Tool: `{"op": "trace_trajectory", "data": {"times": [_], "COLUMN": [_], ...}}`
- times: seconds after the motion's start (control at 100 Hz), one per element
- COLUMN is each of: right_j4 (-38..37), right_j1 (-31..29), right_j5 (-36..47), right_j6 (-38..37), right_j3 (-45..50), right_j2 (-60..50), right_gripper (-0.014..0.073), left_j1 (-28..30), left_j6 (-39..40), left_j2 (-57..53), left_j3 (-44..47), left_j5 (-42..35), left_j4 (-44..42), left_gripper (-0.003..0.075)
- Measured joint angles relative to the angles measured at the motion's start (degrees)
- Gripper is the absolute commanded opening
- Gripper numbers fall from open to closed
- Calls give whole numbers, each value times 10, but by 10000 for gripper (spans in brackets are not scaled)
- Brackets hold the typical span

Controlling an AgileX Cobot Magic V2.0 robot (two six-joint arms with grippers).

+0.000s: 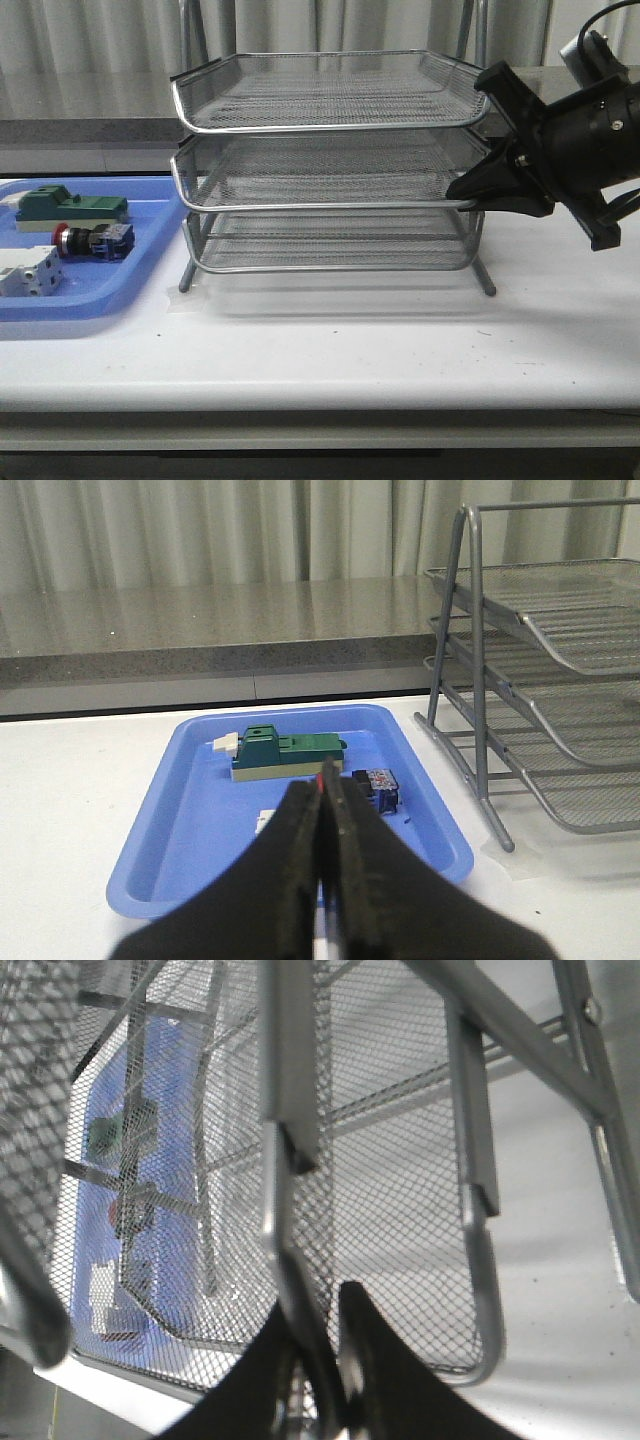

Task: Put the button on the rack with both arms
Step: 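Reach the right gripper to the middle rack tier and grasp its rim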

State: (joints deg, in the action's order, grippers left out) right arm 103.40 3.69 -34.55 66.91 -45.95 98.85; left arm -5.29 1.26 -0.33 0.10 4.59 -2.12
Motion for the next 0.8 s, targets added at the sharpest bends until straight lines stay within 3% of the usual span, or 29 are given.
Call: {"op": "trace_trajectory", "data": {"times": [0.32,0.8], "right_j4": [14,22], "right_j1": [0,0], "right_j5": [-11,-23], "right_j6": [7,36], "right_j3": [26,212], "right_j2": [-4,-151], "right_gripper": [-54,-54], "left_j1": [0,0], "left_j6": [0,0], "left_j2": [0,0], "left_j3": [0,0], "left_j5": [0,0], "left_j4": [0,0], "left_gripper": [-20,-20]}}
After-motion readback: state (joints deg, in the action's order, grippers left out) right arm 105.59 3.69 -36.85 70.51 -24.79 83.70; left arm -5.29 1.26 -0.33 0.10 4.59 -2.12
